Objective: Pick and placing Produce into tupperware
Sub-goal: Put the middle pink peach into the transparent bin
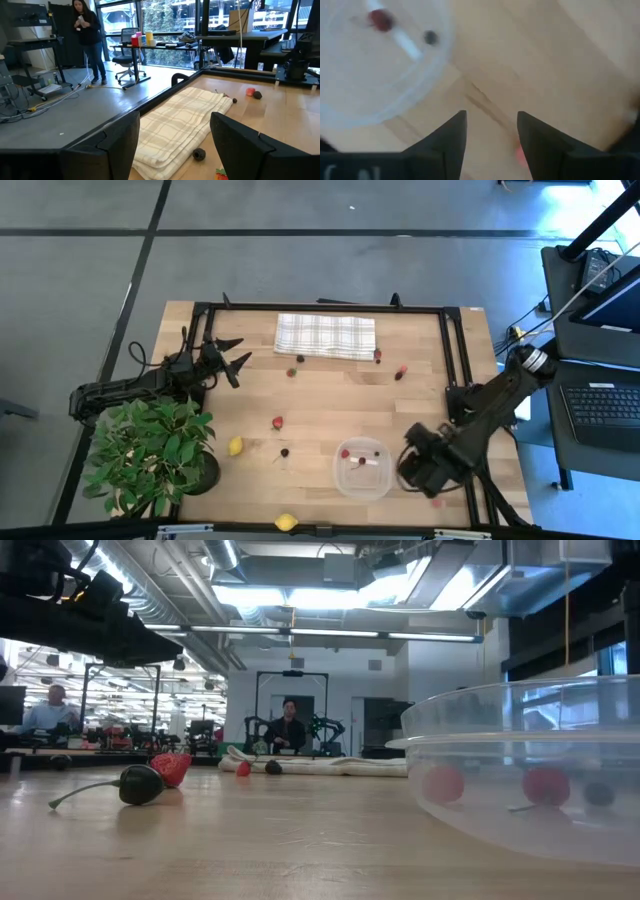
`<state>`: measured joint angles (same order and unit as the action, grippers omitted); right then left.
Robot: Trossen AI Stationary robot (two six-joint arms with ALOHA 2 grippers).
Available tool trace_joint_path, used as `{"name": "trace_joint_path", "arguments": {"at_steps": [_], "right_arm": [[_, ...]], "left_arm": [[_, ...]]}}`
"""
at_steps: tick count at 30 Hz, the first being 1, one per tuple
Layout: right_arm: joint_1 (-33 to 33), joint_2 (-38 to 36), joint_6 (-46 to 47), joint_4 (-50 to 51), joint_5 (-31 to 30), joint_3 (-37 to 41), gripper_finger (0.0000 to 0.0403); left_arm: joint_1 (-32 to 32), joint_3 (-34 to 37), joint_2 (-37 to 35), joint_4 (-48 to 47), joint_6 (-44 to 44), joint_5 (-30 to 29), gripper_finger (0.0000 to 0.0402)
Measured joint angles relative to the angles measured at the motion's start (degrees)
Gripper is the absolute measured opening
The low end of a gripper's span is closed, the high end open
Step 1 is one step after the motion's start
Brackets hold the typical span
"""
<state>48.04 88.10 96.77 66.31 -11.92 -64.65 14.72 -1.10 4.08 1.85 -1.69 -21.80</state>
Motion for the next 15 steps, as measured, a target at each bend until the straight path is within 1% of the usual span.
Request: {"name": "trace_joint_path", "arguments": {"at_steps": [4, 7, 9, 11, 15], "right_arm": [[3.9, -3.4, 18.9, 1.0, 0.8, 5.6, 0.0177], [5.4, -4.3, 26.8, -0.9, 5.4, 9.0, 0.0177], [5.9, -4.4, 28.8, -3.1, 9.0, 11.0, 0.0177], [6.1, -4.4, 28.7, -6.0, 11.4, 12.7, 0.0177], [6.1, -4.4, 28.9, -10.2, 12.5, 15.4, 0.0177]], "left_arm": [[0.0, 0.0, 0.0, 0.0, 0.0, 0.0, 0.0237], [0.0, 0.0, 0.0, 0.0, 0.0, 0.0, 0.0237], [0.0, 0.0, 0.0, 0.0, 0.0, 0.0, 0.0237], [0.0, 0.0, 0.0, 0.0, 0.0, 0.0, 0.0237], [0.0, 0.0, 0.0, 0.0, -0.3, 0.0, 0.0237]]}}
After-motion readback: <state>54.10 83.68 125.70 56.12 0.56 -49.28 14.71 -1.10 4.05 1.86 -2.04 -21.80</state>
